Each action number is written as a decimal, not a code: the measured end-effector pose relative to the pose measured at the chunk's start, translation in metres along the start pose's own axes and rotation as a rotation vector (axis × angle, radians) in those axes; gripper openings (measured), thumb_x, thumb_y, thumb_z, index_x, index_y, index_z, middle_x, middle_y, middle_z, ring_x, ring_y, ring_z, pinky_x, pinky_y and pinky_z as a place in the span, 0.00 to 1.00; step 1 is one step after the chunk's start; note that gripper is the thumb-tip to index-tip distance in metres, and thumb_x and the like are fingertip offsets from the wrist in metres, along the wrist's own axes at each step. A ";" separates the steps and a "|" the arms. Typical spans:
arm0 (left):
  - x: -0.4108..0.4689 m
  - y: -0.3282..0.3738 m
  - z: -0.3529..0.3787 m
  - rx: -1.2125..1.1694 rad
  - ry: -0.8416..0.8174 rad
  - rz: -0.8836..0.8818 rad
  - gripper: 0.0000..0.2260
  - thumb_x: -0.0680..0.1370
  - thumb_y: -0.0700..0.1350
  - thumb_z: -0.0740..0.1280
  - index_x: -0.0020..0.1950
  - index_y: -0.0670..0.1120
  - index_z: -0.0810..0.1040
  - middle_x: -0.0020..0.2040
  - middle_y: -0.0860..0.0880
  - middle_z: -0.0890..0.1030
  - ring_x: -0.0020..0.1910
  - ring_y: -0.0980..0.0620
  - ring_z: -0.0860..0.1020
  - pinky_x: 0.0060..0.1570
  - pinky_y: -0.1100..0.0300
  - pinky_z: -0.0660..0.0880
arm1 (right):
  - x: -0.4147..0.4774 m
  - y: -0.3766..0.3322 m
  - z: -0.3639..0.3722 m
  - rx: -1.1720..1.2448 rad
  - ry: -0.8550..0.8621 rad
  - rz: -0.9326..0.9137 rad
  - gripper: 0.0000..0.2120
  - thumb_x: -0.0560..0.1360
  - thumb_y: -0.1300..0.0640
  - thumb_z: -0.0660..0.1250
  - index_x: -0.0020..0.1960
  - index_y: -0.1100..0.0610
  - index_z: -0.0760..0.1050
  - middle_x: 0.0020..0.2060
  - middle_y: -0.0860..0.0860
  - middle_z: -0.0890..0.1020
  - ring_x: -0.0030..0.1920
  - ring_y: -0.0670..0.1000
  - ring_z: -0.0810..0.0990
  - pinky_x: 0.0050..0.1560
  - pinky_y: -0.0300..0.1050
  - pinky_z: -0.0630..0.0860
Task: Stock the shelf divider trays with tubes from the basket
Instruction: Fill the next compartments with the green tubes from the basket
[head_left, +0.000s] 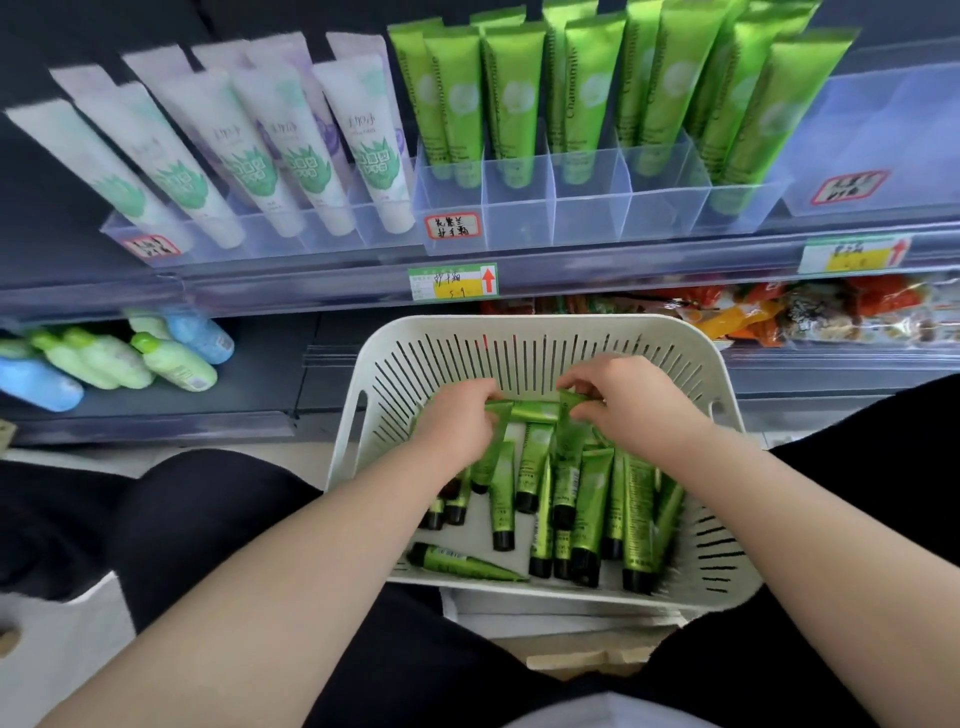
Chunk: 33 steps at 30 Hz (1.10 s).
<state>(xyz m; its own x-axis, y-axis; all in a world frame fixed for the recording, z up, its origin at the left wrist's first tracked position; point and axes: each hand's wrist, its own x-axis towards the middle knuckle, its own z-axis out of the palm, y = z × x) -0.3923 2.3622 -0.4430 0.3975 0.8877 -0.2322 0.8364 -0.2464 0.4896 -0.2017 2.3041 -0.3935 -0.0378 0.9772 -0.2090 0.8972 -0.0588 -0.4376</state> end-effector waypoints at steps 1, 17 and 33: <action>-0.002 0.006 -0.009 -0.023 0.046 0.033 0.08 0.77 0.40 0.68 0.54 0.51 0.80 0.46 0.54 0.79 0.35 0.58 0.75 0.34 0.63 0.68 | -0.003 -0.001 -0.007 0.006 0.050 0.004 0.15 0.72 0.58 0.72 0.59 0.50 0.78 0.52 0.50 0.81 0.52 0.50 0.78 0.53 0.42 0.72; 0.014 0.177 -0.168 -0.236 0.666 0.438 0.12 0.76 0.41 0.67 0.60 0.49 0.79 0.52 0.54 0.79 0.47 0.54 0.75 0.45 0.65 0.66 | -0.040 0.001 -0.159 -0.086 0.626 -0.064 0.09 0.72 0.57 0.70 0.52 0.48 0.81 0.45 0.49 0.82 0.50 0.54 0.78 0.46 0.47 0.72; 0.114 0.233 -0.153 0.098 0.498 0.356 0.12 0.79 0.38 0.64 0.60 0.48 0.77 0.58 0.48 0.79 0.54 0.47 0.76 0.47 0.57 0.70 | -0.030 0.027 -0.188 -0.079 0.623 -0.072 0.10 0.76 0.56 0.67 0.55 0.47 0.80 0.50 0.46 0.81 0.53 0.51 0.76 0.53 0.53 0.73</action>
<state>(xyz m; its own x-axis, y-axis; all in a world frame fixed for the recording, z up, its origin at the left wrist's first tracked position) -0.2103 2.4658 -0.2266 0.4544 0.8136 0.3628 0.7252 -0.5743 0.3798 -0.0941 2.3119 -0.2346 0.1424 0.9152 0.3771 0.9326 0.0035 -0.3608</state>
